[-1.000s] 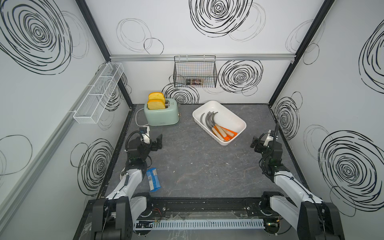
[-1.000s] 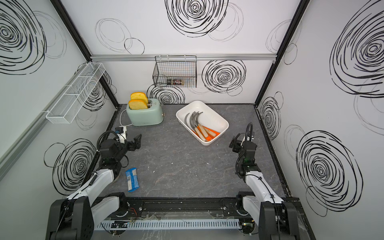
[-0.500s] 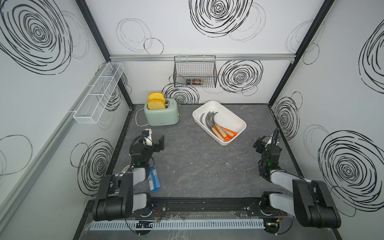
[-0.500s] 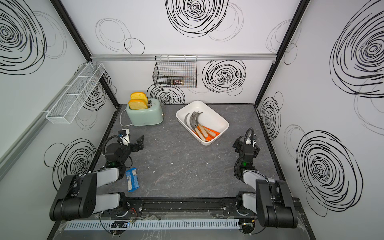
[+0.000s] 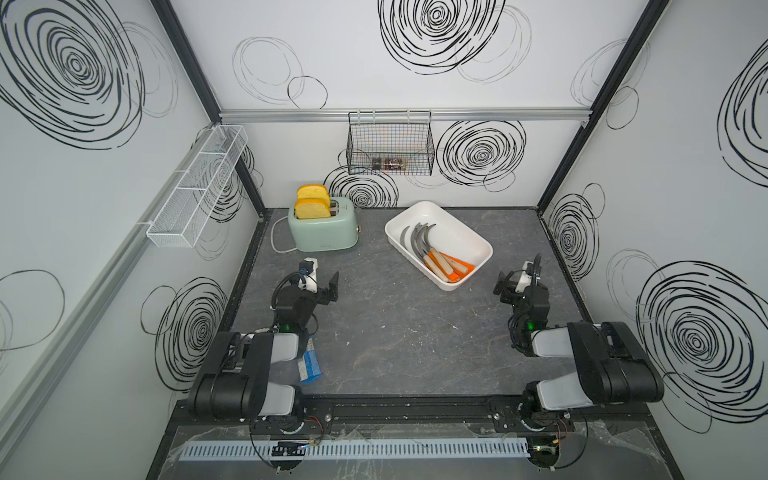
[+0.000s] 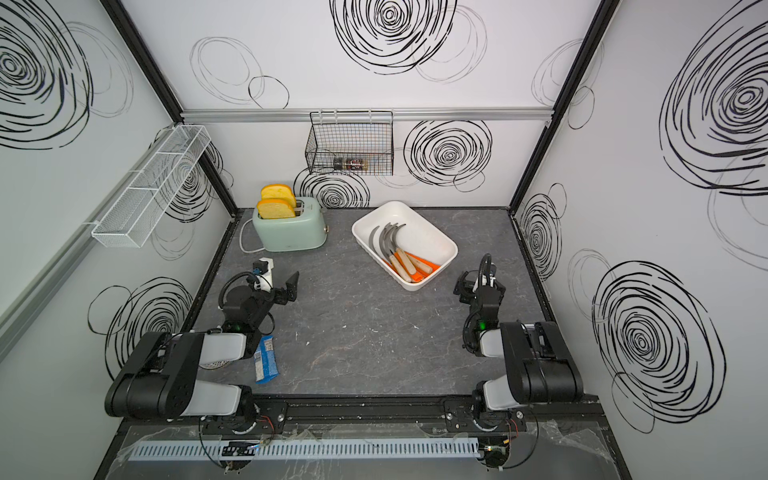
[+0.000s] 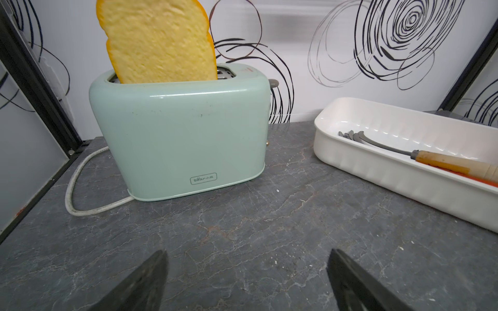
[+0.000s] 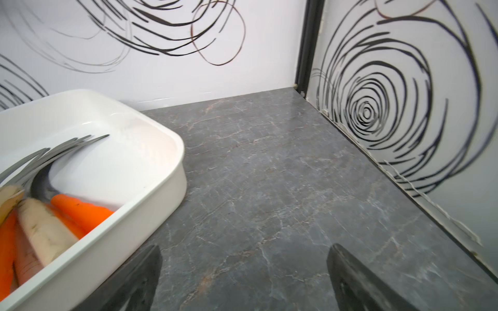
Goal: Put small sickles into storage boxes
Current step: Reset both arms
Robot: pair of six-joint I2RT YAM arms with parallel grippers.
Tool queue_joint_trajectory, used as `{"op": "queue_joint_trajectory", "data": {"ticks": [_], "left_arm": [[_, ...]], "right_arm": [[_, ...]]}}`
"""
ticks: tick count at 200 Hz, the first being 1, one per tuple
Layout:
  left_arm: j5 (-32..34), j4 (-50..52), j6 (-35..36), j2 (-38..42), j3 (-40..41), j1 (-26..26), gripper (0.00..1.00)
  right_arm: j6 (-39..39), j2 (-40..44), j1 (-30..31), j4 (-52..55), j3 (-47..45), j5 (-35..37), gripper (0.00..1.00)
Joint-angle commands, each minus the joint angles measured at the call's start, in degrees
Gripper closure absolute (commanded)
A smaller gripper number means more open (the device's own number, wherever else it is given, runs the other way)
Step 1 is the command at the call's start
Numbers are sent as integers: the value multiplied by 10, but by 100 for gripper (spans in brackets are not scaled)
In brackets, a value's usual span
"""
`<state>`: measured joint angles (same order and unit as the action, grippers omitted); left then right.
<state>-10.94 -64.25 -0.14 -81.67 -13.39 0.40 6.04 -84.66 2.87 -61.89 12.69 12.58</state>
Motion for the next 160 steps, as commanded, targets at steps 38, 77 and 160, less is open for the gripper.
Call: {"op": "queue_joint_trajectory", "data": {"ticks": [38, 77, 160], "left_arm": [[6, -106, 10, -23, 22, -1, 4], [6, -109, 10, -24, 23, -1, 4], [6, -109, 9, -24, 23, -1, 4]], "right_arm": [[-19, -3, -16, -25, 17, -46, 2], [-18, -2, -16, -25, 17, -46, 2], [-18, -2, -16, -25, 16, -46, 2]]}}
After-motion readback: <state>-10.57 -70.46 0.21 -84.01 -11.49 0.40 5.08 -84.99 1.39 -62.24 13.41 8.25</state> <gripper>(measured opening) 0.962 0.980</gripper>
